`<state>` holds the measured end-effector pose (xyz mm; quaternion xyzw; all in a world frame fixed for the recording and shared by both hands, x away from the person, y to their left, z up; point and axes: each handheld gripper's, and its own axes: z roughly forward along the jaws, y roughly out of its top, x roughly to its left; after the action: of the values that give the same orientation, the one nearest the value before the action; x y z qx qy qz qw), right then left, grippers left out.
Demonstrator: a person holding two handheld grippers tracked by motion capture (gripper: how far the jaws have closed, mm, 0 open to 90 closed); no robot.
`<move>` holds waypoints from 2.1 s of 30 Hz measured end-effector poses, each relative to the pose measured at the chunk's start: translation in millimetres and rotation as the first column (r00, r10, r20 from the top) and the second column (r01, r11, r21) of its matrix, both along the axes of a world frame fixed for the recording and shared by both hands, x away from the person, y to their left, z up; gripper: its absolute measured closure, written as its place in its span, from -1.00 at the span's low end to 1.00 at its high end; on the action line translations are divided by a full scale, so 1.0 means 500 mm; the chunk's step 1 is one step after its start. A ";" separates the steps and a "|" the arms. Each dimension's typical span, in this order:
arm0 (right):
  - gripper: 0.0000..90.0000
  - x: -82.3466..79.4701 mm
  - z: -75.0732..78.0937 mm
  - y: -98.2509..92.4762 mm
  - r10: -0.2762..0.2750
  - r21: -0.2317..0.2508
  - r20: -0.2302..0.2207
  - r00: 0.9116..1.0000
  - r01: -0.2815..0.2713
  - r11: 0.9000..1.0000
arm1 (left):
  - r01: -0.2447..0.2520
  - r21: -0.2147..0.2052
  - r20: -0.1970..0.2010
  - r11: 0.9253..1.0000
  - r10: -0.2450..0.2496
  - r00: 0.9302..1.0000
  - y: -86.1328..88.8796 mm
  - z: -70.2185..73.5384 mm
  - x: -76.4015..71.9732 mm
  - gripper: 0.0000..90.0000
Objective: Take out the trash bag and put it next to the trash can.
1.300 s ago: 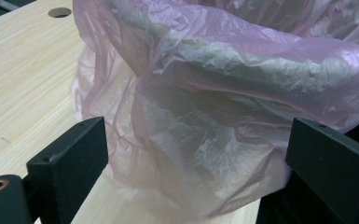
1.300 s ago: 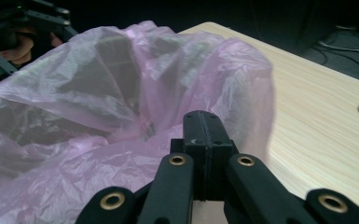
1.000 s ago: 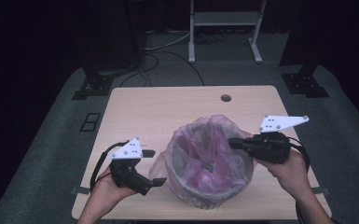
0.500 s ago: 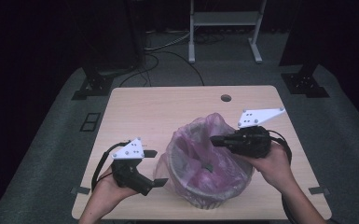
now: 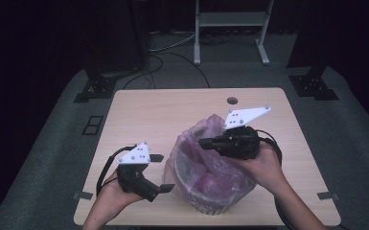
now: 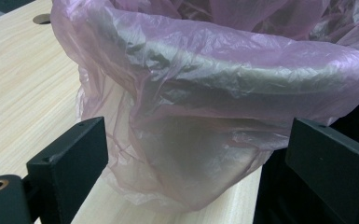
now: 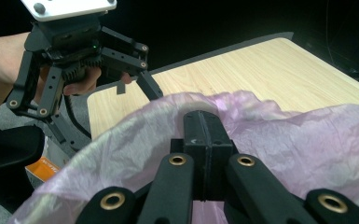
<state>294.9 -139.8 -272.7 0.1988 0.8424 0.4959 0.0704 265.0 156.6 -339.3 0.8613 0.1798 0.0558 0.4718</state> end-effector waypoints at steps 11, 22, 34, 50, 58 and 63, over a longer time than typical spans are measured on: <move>1.00 -0.001 0.005 0.069 0.048 -0.031 -0.009 0.999 -0.048 0.998 | 0.003 -0.005 0.002 1.000 -0.003 1.000 -0.001 0.000 0.000 -0.91; 0.11 0.007 0.011 0.015 -0.030 0.023 0.011 0.999 0.030 0.999 | -0.023 -0.019 0.011 1.000 0.024 1.000 0.016 0.016 -0.004 -0.91; -0.45 -0.005 0.020 -0.102 -0.146 0.096 0.047 0.988 0.141 0.985 | -0.045 -0.051 0.022 0.998 0.046 0.999 0.010 0.057 -0.012 -0.91; -0.74 -0.009 -0.046 -0.225 -0.275 0.118 0.004 0.961 0.273 0.955 | 0.002 -0.073 0.044 0.997 0.001 0.999 -0.070 0.114 0.014 -0.91; -0.76 -0.011 -0.070 -0.280 -0.328 0.150 -0.018 0.944 0.327 0.933 | 0.048 -0.071 0.062 0.996 -0.044 0.997 -0.131 0.142 0.042 -0.89; -0.76 -0.011 -0.088 -0.301 -0.351 0.142 -0.027 0.936 0.351 0.925 | 0.060 -0.071 0.056 0.996 -0.056 0.997 -0.166 0.152 0.060 -0.88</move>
<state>289.5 -290.0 -316.9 0.3513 0.7550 0.5349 0.1428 295.1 73.6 -263.5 0.8467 0.1435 0.0588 0.5089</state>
